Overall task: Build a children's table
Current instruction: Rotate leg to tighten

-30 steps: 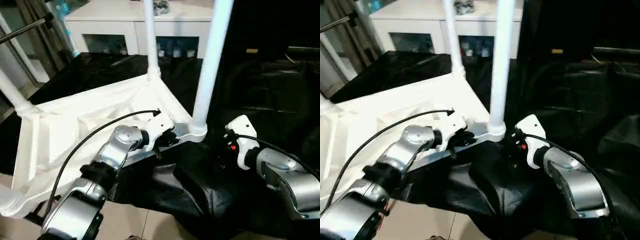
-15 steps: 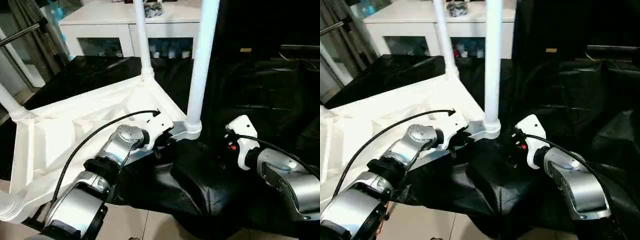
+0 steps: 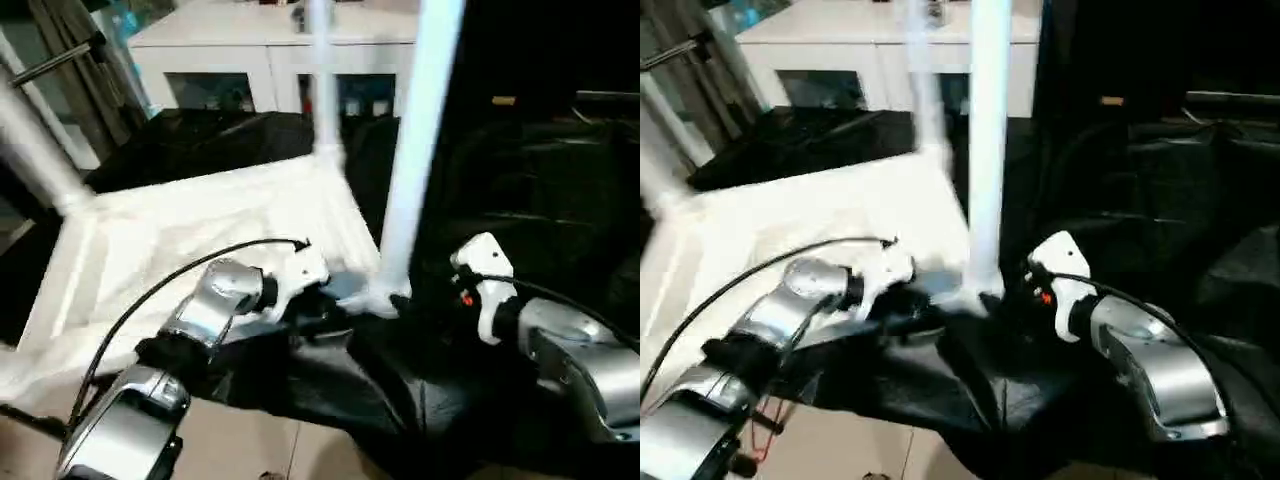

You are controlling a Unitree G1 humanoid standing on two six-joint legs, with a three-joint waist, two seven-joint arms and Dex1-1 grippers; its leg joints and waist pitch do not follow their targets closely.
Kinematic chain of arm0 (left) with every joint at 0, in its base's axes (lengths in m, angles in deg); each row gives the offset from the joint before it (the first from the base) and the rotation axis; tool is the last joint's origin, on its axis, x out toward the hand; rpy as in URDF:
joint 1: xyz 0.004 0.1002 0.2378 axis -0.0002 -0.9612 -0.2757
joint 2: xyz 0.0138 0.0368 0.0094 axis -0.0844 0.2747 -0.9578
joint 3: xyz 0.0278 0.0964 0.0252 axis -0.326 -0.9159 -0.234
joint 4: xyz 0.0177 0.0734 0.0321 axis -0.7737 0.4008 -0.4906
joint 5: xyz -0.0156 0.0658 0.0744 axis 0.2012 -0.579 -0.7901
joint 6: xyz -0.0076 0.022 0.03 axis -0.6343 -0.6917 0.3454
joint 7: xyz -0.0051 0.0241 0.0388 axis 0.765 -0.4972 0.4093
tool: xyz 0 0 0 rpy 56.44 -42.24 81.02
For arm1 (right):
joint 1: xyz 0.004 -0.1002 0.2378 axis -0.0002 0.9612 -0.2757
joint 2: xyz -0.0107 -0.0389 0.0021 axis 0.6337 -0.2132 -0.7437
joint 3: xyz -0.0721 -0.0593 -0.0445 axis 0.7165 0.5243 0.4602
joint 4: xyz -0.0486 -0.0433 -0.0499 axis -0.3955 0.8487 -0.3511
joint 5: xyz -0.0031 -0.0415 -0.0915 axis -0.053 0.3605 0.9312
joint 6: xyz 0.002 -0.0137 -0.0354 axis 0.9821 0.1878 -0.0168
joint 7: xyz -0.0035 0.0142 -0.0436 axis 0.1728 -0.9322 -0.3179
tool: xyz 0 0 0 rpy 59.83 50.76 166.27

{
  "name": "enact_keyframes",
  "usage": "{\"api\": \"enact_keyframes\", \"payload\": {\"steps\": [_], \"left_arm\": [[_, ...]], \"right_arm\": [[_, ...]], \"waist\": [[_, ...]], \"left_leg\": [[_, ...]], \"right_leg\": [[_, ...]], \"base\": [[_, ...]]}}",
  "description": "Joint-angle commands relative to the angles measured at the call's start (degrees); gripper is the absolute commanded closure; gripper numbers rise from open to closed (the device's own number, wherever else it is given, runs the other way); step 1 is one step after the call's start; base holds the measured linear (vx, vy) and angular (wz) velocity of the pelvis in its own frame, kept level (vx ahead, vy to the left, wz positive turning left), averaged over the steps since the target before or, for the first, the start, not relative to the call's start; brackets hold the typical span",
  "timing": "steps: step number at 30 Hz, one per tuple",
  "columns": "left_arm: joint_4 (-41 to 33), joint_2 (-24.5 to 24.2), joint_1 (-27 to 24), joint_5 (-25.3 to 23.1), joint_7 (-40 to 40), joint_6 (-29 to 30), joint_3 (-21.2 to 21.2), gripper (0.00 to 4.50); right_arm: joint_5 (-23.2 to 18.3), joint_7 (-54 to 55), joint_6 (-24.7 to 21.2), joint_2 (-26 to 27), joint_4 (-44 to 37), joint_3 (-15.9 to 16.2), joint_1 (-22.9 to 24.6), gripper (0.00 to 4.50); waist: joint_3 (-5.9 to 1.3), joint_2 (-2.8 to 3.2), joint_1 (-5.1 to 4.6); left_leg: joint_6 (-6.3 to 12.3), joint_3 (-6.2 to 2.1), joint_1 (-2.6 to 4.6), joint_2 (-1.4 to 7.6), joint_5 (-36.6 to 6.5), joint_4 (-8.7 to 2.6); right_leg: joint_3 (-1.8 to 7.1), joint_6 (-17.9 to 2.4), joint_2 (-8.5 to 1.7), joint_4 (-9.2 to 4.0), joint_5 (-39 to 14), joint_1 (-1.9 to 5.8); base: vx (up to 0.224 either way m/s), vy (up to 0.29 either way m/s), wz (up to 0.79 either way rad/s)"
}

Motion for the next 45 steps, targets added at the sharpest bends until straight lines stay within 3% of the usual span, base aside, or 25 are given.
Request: {"api": "enact_keyframes", "payload": {"steps": [1, 12, 13, 21, 23, 26, 28, 38, 42, 45], "left_arm": [[-0.13, 0.35, -0.89, 1.00, -0.60, -1.29, -0.49, 4.48], [-1.31, -0.16, -1.25, 0.52, -0.72, -1.19, -0.31, 4.48], [-1.26, -0.17, -1.24, 0.52, -0.74, -1.21, -0.31, 4.50], [-1.52, -0.30, -1.23, 0.66, -0.89, -0.67, -0.17, 4.50], [-1.60, -0.28, -1.25, 0.79, -1.10, -0.44, -0.10, 4.50], [-1.71, -0.22, -1.25, 0.99, -1.50, -0.13, -0.06, 4.50], [-1.75, -0.18, -1.26, 1.18, -1.66, 0.11, 0.02, 4.50], [-2.13, 0.51, -1.42, 1.96, -1.15, 1.04, 0.70, 4.50], [3.01, 3.93, 1.75, 0.22, 8.88, 2.45, 2.59, 4.50], [6.76, 7.04, 4.31, 0.33, 15.21, 2.96, 4.34, 4.50]], "right_arm": [[-0.21, -0.61, 1.21, -0.19, -0.69, 0.93, 0.05, 0.00], [5.23, 0.66, 6.92, 1.62, 10.92, 5.50, -6.34, 0.00], [5.35, 0.71, 7.20, 1.80, 11.47, 5.72, -6.58, 0.30], [5.97, -0.13, 9.53, 3.08, 15.96, 7.06, -8.19, 0.81], [6.06, -0.27, 9.85, 3.23, 16.55, 7.11, -8.34, 1.20], [6.00, -0.50, 10.08, 3.41, 17.15, 7.13, -8.57, 1.28], [5.80, -0.66, 10.24, 3.52, 17.66, 7.21, -8.76, 1.59], [4.87, 1.06, 10.70, 5.64, 19.78, 5.99, -8.56, 1.75], [5.02, 8.31, 9.02, 10.65, 22.36, 4.16, -8.12, 1.75], [5.32, 14.51, 7.93, 14.82, 25.25, 2.53, -8.84, 1.76]], "waist": [[-3.14, -2.08, -0.12], [-3.34, -2.16, 0.10], [-3.41, -2.10, 0.18], [-3.35, -2.17, 0.17], [-3.35, -2.10, 0.11], [-3.35, -2.15, 0.17], [-3.30, -2.09, 0.10], [-3.20, -2.14, -0.16], [-2.99, -2.24, -0.34], [-2.98, -2.23, -0.50]], "left_leg": [[4.25, -2.94, 1.17, 5.06, -10.90, -3.87], [4.75, -2.76, 1.03, 4.85, -8.78, -3.59], [5.00, -2.81, 0.92, 4.95, -8.18, -3.65], [4.98, -2.79, 0.86, 4.93, -8.79, -3.64], [4.98, -2.76, 0.88, 4.93, -8.73, -3.64], [5.20, -2.75, 0.90, 4.99, -8.61, -3.67], [5.08, -2.78, 0.85, 4.98, -9.02, -3.70], [4.23, -2.88, 0.95, 5.01, -10.62, -3.92], [2.71, -2.99, 1.35, 4.91, -12.84, -4.10], [1.72, -3.05, 1.54, 4.89, -14.02, -4.28]], "right_leg": [[3.31, -9.20, -5.95, -5.55, -17.97, 1.87], [3.33, -10.26, -5.95, -5.18, -14.90, 1.90], [3.32, -10.29, -5.96, -5.00, -13.89, 2.03], [3.29, -10.34, -6.06, -5.04, -14.82, 2.07], [3.30, -10.57, -6.06, -5.07, -14.44, 2.00], [3.31, -10.75, -6.04, -4.97, -13.64, 2.03], [3.29, -10.74, -6.07, -5.06, -14.35, 2.07], [3.32, -10.75, -6.07, -5.21, -15.86, 1.96], [3.37, -10.17, -6.08, -5.68, -19.86, 1.68], [3.44, -10.27, -6.01, -5.78, -19.72, 1.57]], "base": [[0.000, 0.000, 0.00], [0.000, 0.000, 0.00], [0.000, 0.000, 0.00], [0.000, 0.000, 0.00], [0.000, 0.000, 0.00], [0.000, 0.000, 0.00], [0.000, 0.000, 0.00], [0.000, 0.000, 0.00], [0.000, 0.000, 0.00], [0.000, 0.000, 0.00]]}}
